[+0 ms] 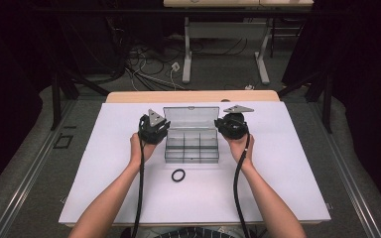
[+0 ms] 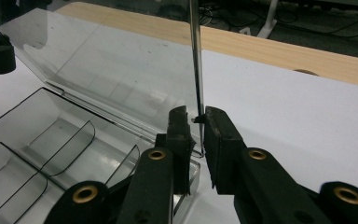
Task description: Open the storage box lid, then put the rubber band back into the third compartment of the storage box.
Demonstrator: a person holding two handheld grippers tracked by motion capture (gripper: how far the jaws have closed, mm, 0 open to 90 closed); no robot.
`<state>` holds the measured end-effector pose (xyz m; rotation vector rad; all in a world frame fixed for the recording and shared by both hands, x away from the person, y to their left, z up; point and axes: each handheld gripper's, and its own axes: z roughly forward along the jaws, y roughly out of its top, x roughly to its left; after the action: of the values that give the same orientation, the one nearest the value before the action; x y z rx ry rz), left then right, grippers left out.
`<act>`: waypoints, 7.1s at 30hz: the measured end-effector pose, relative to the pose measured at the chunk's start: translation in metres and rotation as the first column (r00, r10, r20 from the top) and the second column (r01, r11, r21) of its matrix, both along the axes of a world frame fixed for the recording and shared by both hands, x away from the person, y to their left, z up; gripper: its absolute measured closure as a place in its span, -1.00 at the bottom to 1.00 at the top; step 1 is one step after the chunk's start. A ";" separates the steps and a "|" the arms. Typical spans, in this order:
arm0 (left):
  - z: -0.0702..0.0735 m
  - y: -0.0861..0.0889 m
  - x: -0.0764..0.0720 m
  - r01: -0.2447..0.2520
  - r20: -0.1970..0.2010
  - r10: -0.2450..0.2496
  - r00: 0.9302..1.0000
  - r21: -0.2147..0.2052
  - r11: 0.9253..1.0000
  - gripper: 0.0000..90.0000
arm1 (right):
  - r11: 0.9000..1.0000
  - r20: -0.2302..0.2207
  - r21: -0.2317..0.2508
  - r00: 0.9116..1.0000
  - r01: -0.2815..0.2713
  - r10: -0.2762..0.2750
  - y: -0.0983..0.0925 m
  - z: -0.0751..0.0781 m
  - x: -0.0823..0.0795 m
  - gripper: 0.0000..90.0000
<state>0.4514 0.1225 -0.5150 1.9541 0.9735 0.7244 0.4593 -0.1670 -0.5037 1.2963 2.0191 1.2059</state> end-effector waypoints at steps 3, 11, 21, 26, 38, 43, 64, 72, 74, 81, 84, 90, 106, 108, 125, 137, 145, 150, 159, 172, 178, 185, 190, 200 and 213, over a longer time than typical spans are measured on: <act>-0.002 -0.001 0.001 -0.004 0.000 0.004 1.000 0.009 1.000 0.70 | 1.000 -0.002 -0.001 1.000 0.000 0.000 0.000 -0.001 0.002 0.80; -0.006 -0.001 0.004 -0.011 -0.012 0.011 1.000 0.025 1.000 0.70 | 1.000 -0.007 -0.002 1.000 0.012 -0.012 0.001 -0.005 0.006 0.80; -0.009 0.000 0.006 -0.001 -0.025 0.002 1.000 0.039 0.999 0.70 | 1.000 -0.026 -0.011 0.999 0.019 -0.019 0.000 -0.009 0.009 0.79; -0.008 0.004 0.005 -0.003 -0.035 0.004 0.999 0.032 0.999 0.59 | 1.000 -0.038 -0.001 0.999 0.008 -0.008 -0.004 -0.009 0.008 0.62; -0.002 0.024 -0.030 0.006 -0.073 -0.004 0.997 0.021 1.000 0.01 | 0.991 -0.069 -0.073 0.992 -0.112 0.107 -0.014 -0.010 -0.017 0.15; 0.000 0.033 -0.047 0.014 -0.092 -0.010 0.996 0.039 0.999 -0.17 | 0.985 -0.068 -0.099 0.989 -0.140 0.134 -0.019 -0.008 -0.030 0.07; -0.015 0.062 -0.077 -0.002 -0.123 0.014 0.992 0.094 0.996 -0.63 | 0.976 -0.072 -0.092 0.979 -0.196 0.190 -0.041 -0.002 -0.077 -0.26; -0.014 0.071 -0.091 0.022 -0.154 -0.006 0.988 0.100 0.995 -0.76 | 0.973 -0.103 -0.099 0.974 -0.211 0.201 -0.048 -0.008 -0.093 -0.36; -0.014 0.073 -0.095 0.026 -0.159 -0.008 0.987 0.110 0.994 -0.79 | 0.970 -0.111 -0.096 0.971 -0.222 0.211 -0.048 -0.010 -0.095 -0.38; -0.013 0.080 -0.108 0.019 -0.157 0.002 0.988 0.133 0.991 -0.85 | 0.961 -0.130 -0.090 0.959 -0.262 0.250 -0.044 -0.014 -0.105 -0.49; -0.015 0.082 -0.113 0.016 -0.157 0.003 0.988 0.123 0.992 -0.87 | 0.955 -0.155 -0.097 0.952 -0.282 0.265 -0.043 -0.015 -0.110 -0.55; -0.019 0.086 -0.120 0.010 -0.158 0.014 0.987 0.146 0.989 -0.91 | 0.945 -0.177 -0.094 0.939 -0.314 0.295 -0.039 -0.017 -0.116 -0.64; -0.024 0.097 -0.130 0.000 -0.173 0.021 0.985 0.125 0.992 -0.93 | 0.915 -0.205 -0.095 0.907 -0.392 0.368 -0.023 -0.019 -0.122 -0.79; -0.024 0.097 -0.130 0.004 -0.173 0.018 0.985 0.125 0.992 -0.93 | 0.911 -0.208 -0.097 0.904 -0.400 0.375 -0.020 -0.020 -0.123 -0.81; -0.024 0.097 -0.129 0.013 -0.161 0.010 0.987 0.139 0.990 -0.93 | 0.878 -0.237 -0.073 0.863 -0.473 0.445 0.002 -0.025 -0.126 -0.94; -0.026 0.101 -0.127 0.004 -0.162 0.018 0.987 0.129 0.992 -0.94 | 0.860 -0.239 -0.070 0.846 -0.505 0.477 0.009 -0.028 -0.126 -1.00; -0.026 0.101 -0.127 -0.003 -0.149 0.020 0.989 0.117 0.993 -0.96 | 0.858 -0.250 -0.070 0.842 -0.509 0.479 0.011 -0.030 -0.125 -1.00; -0.028 0.100 -0.126 0.002 -0.162 0.017 0.987 0.119 0.993 -0.96 | 0.860 -0.251 -0.083 0.846 -0.504 0.471 0.014 -0.030 -0.124 -1.00; -0.028 0.102 -0.126 0.001 -0.161 0.018 0.987 0.118 0.993 -0.97 | 0.852 -0.251 -0.078 0.837 -0.518 0.486 0.026 -0.031 -0.124 -1.00; -0.028 0.100 -0.126 0.003 -0.160 0.018 0.987 0.131 0.991 -0.97 | 0.831 -0.252 -0.074 0.817 -0.551 0.519 0.047 -0.035 -0.125 -1.00; -0.028 0.100 -0.126 -0.001 -0.158 0.023 0.987 0.133 0.991 -0.98 | 0.829 -0.250 -0.064 0.813 -0.556 0.526 0.057 -0.035 -0.121 -1.00; -0.027 0.099 -0.127 -0.002 -0.160 0.024 0.987 0.135 0.991 -0.98 | 0.820 -0.253 -0.061 0.803 -0.569 0.539 0.070 -0.037 -0.117 -1.00; -0.028 0.098 -0.127 0.003 -0.165 0.019 0.986 0.130 0.991 -0.99 | 0.827 -0.259 -0.069 0.811 -0.558 0.525 0.076 -0.039 -0.114 -0.97; -0.027 0.100 -0.126 0.007 -0.168 0.016 0.986 0.137 0.990 -0.99 | 0.833 -0.273 -0.082 0.816 -0.548 0.510 0.089 -0.042 -0.108 -0.67; -0.028 0.098 -0.125 0.004 -0.159 0.018 0.987 0.138 0.990 -0.99 | 0.868 -0.281 -0.069 0.845 -0.491 0.455 0.099 -0.048 -0.100 -0.08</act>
<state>0.3263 0.2206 -0.5428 2.1577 1.0499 0.6618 0.3597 -0.0675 -0.5512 0.9461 2.6765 1.1089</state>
